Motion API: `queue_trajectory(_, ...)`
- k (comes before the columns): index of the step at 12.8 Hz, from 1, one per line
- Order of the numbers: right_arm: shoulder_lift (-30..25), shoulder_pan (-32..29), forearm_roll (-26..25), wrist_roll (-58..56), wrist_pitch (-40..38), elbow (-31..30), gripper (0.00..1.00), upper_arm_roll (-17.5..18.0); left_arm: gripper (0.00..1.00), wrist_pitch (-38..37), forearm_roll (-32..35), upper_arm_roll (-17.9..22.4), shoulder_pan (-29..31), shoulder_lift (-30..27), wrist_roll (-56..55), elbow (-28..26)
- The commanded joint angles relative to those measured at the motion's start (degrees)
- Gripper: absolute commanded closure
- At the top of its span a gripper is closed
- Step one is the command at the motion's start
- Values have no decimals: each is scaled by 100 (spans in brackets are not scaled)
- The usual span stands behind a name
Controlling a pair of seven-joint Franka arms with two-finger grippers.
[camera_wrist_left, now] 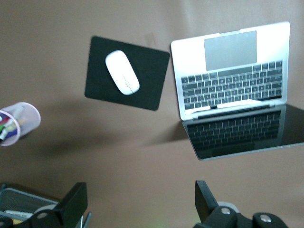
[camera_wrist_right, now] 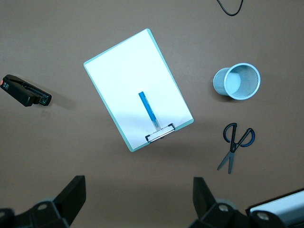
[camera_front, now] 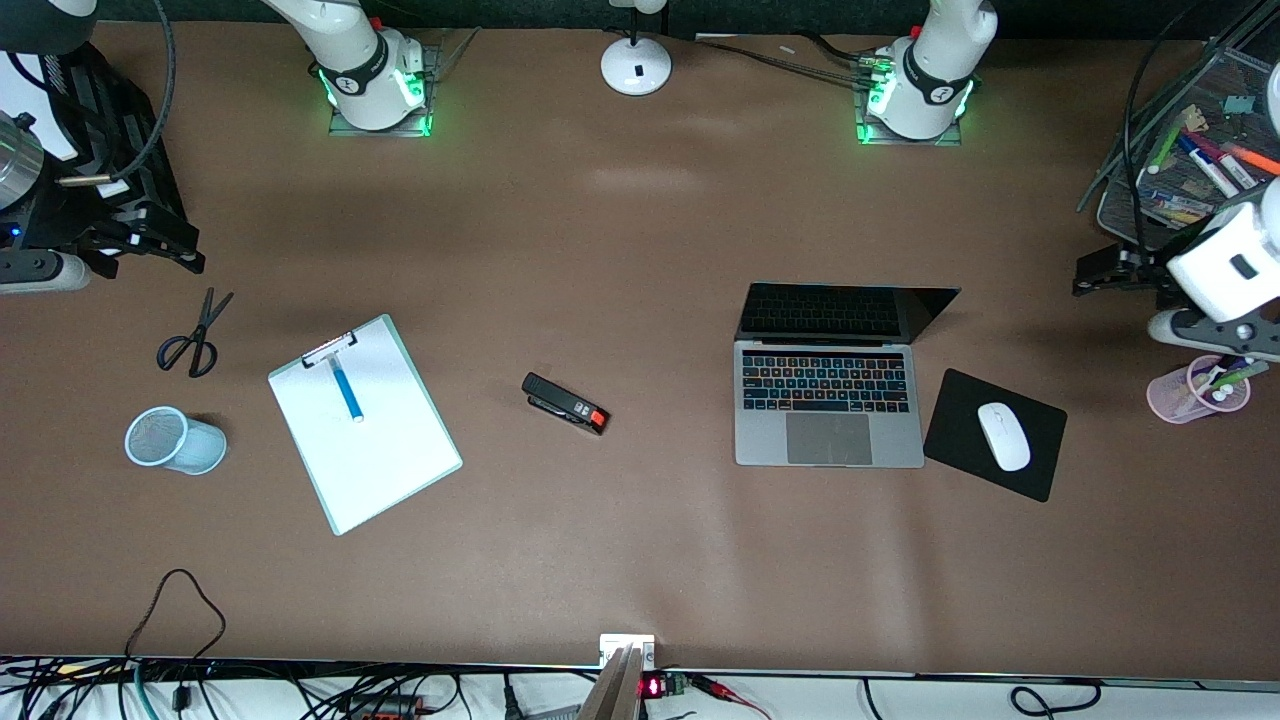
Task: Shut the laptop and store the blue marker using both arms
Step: 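Move the left gripper to the laptop lid while the right gripper reaches the marker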
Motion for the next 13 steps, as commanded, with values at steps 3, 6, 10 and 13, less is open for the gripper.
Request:
queue_trajectory(3,304,6,-42,117,56,-57,0,24,61,-473,6,-197,-213,53,-657,141)
queue_trajectory(6,461,-11,-34,135,56,-57,0,24,88,-957,-273,-487,-213,35,-1219,123)
queue_trajectory(10,919,-2,45,73,117,-13,0,24,98,-978,-820,-847,-204,26,-1861,-288)
queue_trajectory(13,1234,129,-16,-582,292,5,0,33,100,23,-803,-1514,-196,-105,-2616,-1166)
